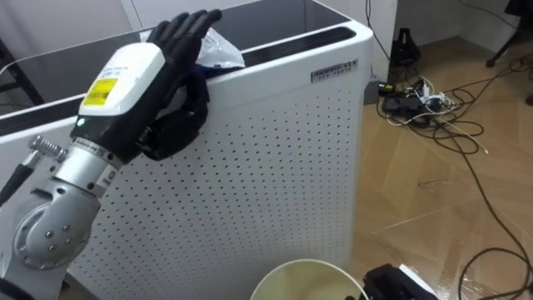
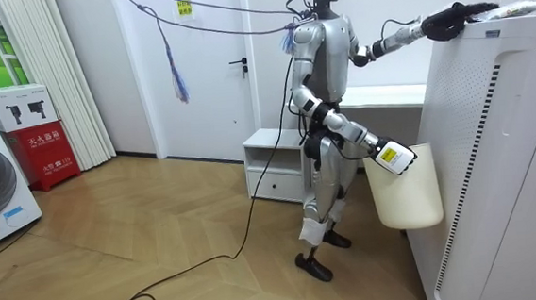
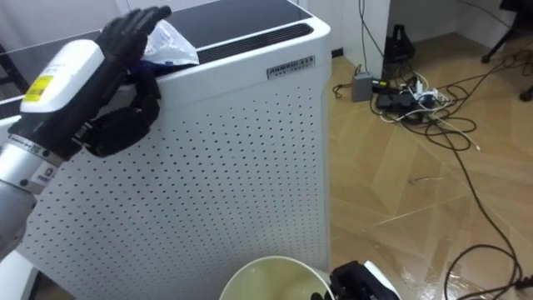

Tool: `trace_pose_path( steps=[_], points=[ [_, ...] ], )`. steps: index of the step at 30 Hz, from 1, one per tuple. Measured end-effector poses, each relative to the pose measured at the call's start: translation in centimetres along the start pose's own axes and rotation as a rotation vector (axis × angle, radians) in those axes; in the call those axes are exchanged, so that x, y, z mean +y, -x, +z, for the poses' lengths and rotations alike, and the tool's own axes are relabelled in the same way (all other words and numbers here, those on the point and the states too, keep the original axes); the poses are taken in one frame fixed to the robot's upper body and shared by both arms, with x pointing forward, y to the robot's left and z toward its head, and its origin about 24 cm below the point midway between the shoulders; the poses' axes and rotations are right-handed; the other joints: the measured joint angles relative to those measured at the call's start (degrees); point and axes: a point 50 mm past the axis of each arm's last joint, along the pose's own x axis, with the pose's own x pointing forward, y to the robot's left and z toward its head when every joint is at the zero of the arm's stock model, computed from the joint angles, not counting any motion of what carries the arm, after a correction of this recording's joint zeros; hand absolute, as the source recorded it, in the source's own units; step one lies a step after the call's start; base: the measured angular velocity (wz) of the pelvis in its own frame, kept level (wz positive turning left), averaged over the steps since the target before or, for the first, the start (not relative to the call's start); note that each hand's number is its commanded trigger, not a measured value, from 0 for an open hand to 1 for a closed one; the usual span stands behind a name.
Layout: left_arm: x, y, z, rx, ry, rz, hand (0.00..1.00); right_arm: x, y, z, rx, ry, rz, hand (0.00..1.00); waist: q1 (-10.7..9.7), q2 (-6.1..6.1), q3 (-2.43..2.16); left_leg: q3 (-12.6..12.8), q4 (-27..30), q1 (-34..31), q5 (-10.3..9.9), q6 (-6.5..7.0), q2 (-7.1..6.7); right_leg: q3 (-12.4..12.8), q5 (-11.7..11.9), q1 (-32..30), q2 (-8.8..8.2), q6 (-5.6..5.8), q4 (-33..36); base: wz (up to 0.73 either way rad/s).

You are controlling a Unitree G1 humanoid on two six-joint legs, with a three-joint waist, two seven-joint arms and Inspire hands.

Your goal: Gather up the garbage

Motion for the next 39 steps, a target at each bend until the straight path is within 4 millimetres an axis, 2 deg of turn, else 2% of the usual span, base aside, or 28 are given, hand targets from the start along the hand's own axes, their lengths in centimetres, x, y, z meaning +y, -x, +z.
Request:
trace_pose_path(
  steps=[4,10,24,26,33,39],
  points=[
    [1.4,-0.4,-0.1,0.001,0.002,0.032,1.00,-0.1,0.0,0.0,0.001,0.001,-0.016,1.00,0.04,0.31,-0.10,0.07,0.00,0.24,0.01,-0.01,0.03,-1.57,-0.07,0.23,-0.15,-0.08,0.58,0.00],
    [2.6,-0.9,-0.1,0.004,-0.017,0.059,1.00,-0.3,0.1,-0.1,0.006,0.004,-0.037,1.00,-0.18,0.47,0.30,0.18,-0.33,0.98,0.02,-0.02,0.01,-1.86,-0.33,0.42,-0.33,-0.06,0.69,0.00],
    [4.1,-0.7,0.7,-0.040,-0.012,0.087,1.00,-0.8,0.2,-0.2,0.029,0.007,-0.053,1.00,0.38,0.67,0.41,0.10,-1.19,0.89,0.02,-0.08,-0.04,-2.37,-0.94,0.07,-0.41,-0.19,0.53,0.00],
    [4.1,-0.7,0.6,-0.042,0.018,0.088,1.00,-0.8,0.2,-0.2,0.029,0.002,-0.053,1.00,0.67,0.92,0.23,0.10,-1.25,0.91,0.02,-0.08,-0.04,-2.37,-0.96,0.08,-0.41,-0.19,0.51,0.00],
    [4.3,-0.5,0.4,-0.060,0.237,0.109,1.00,-0.8,0.2,-0.2,0.027,-0.014,-0.054,1.00,1.43,0.15,0.76,0.03,-1.45,0.91,0.01,-0.11,-0.06,-2.39,-1.21,-0.03,-0.41,-0.24,0.59,0.00],
    [4.1,0.4,0.5,-0.097,0.417,0.110,1.00,-0.8,0.2,-0.2,0.029,-0.013,-0.050,1.00,1.38,-0.58,0.35,-0.04,-1.47,0.91,0.00,-0.13,-0.16,-2.44,-1.50,-0.03,-0.52,-0.24,0.70,0.00]
  ],
)
